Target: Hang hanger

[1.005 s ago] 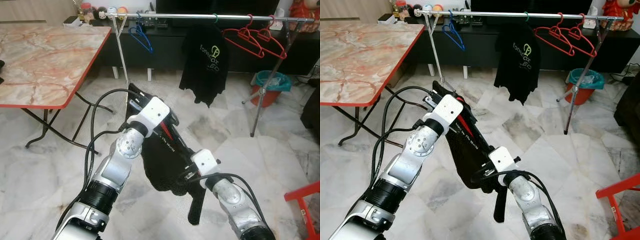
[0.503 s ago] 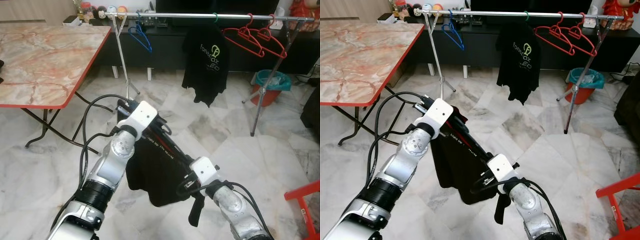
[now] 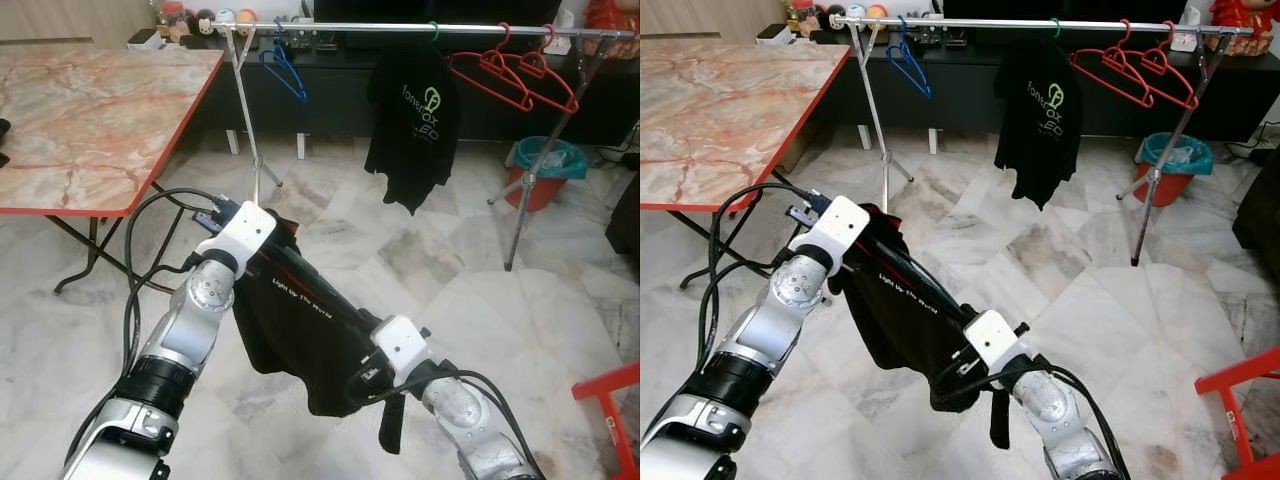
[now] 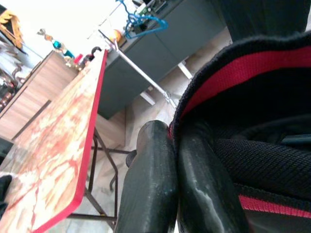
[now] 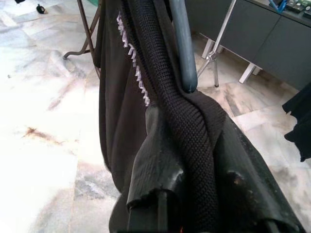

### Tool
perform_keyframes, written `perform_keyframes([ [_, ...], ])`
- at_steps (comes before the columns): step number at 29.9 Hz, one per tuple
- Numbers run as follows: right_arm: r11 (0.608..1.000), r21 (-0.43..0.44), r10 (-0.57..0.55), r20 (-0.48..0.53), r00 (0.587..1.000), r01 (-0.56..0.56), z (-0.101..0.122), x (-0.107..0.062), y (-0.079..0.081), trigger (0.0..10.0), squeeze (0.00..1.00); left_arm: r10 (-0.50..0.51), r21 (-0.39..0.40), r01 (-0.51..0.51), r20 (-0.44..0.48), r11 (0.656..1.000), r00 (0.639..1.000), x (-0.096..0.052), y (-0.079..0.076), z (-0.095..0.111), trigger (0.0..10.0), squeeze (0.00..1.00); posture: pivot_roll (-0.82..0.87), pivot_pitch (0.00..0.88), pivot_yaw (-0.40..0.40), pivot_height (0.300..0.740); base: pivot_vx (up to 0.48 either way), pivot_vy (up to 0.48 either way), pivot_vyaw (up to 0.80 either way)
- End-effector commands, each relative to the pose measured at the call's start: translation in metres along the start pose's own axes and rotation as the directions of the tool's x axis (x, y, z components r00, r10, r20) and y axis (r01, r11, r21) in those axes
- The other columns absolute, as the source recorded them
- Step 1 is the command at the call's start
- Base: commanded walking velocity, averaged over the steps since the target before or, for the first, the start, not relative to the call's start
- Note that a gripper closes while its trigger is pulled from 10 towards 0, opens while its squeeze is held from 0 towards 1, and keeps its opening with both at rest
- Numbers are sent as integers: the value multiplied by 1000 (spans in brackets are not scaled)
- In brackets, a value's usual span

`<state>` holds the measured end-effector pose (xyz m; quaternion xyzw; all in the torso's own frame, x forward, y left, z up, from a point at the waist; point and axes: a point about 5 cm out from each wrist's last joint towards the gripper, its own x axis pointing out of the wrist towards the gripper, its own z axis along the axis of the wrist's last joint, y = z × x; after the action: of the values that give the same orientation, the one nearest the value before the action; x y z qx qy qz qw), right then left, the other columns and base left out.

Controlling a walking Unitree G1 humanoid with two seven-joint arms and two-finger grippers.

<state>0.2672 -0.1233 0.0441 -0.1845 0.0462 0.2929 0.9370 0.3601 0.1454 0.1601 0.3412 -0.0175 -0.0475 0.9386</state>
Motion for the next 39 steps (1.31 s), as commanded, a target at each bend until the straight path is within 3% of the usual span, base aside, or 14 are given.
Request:
perform_keyframes([
  [1, 998, 20, -54, -109, 993, 56, -25, -23, -11, 0, 0, 245, 56, -240, -115, 969, 963, -3, 62, -26, 0, 0, 38, 57, 40, 740, 0, 0, 0],
  [2, 998, 23, -61, -110, 992, 63, -25, -24, -12, 0, 0, 226, 55, -221, -120, 974, 967, -4, 60, -28, 0, 0, 38, 57, 40, 740, 0, 0, 0],
  [3, 998, 24, -59, -107, 992, 62, -24, -24, -13, 0, 0, 107, 9, -107, -67, 994, 992, -3, 46, -22, 1843, 0, 41, 58, 41, 740, 0, 0, 0],
  [4, 998, 24, -59, -107, 992, 62, -24, -24, -13, 0, 0, 107, 9, -107, -67, 994, 992, -3, 46, -22, 1843, 0, 41, 58, 41, 740, 0, 0, 0],
  [5, 998, 22, -57, -104, 993, 60, -23, -23, -13, 0, 0, -38, -41, 37, -19, 998, 999, -4, 29, -17, 10000, 0, 42, 59, 41, 740, 0, 0, 0],
  [6, 998, 21, -56, -100, 993, 59, -22, -21, -13, 0, 0, -164, -48, 165, 36, 985, 986, -7, 14, -12, 10000, 0, 43, 57, 45, 740, 0, 0, 0],
  [8, 998, 21, -57, -99, 994, 59, -21, -20, -13, 0, 0, -217, -39, 220, 64, 975, 974, -10, 8, -9, 10000, 0, 43, 57, 46, 740, 0, 0, 0],
  [9, 998, 23, -59, -92, 994, 61, -19, -18, -14, 0, 0, -279, -22, 282, 89, 959, 956, -13, 3, -8, 10000, 412, 42, 56, 50, 740, 0, 0, 0],
  [10, 998, 25, -60, -87, 994, 62, -17, -18, -15, 0, 0, -301, -32, 305, 98, 952, 949, -14, 1, -9, 10000, 949, 42, 57, 52, 740, 0, 0, 0],
  [11, 998, 28, -61, -80, 995, 64, -16, -17, -17, 0, 0, -328, -35, 334, 109, 942, 938, -16, 0, -9, 10000, 1000, 42, 57, 52, 740, 0, 0, 0],
  [23, 1000, 1, -27, -58, 998, 27, -7, -17, -31, 0, 0, -472, 44, 474, 198, 880, 859, -24, 9, -4, 10000, 1000, 44, 62, 63, 740, 0, 0, 0],
  [26, 1000, -8, -7, -52, 999, 7, -5, -15, -32, 0, 0, -527, 53, 535, 278, 843, 803, -29, 9, 8, 10000, 1000, 45, 61, 63, 740, 0, 0, 0],
  [33, 998, -14, 55, -40, 998, -56, 0, -12, -34, 0, 0, -634, 114, 638, 334, 761, 697, -36, 5, 21, 10000, 1000, 40, 45, 52, 740, 0, 0, 0],
  [39, 996, -15, 87, -46, 995, -88, 0, -10, -37, 0, 0, -675, 135, 678, 349, 722, 650, -40, 1, 26, 10000, 1000, 47, 33, 28, 740, 0, 0, 0],
])
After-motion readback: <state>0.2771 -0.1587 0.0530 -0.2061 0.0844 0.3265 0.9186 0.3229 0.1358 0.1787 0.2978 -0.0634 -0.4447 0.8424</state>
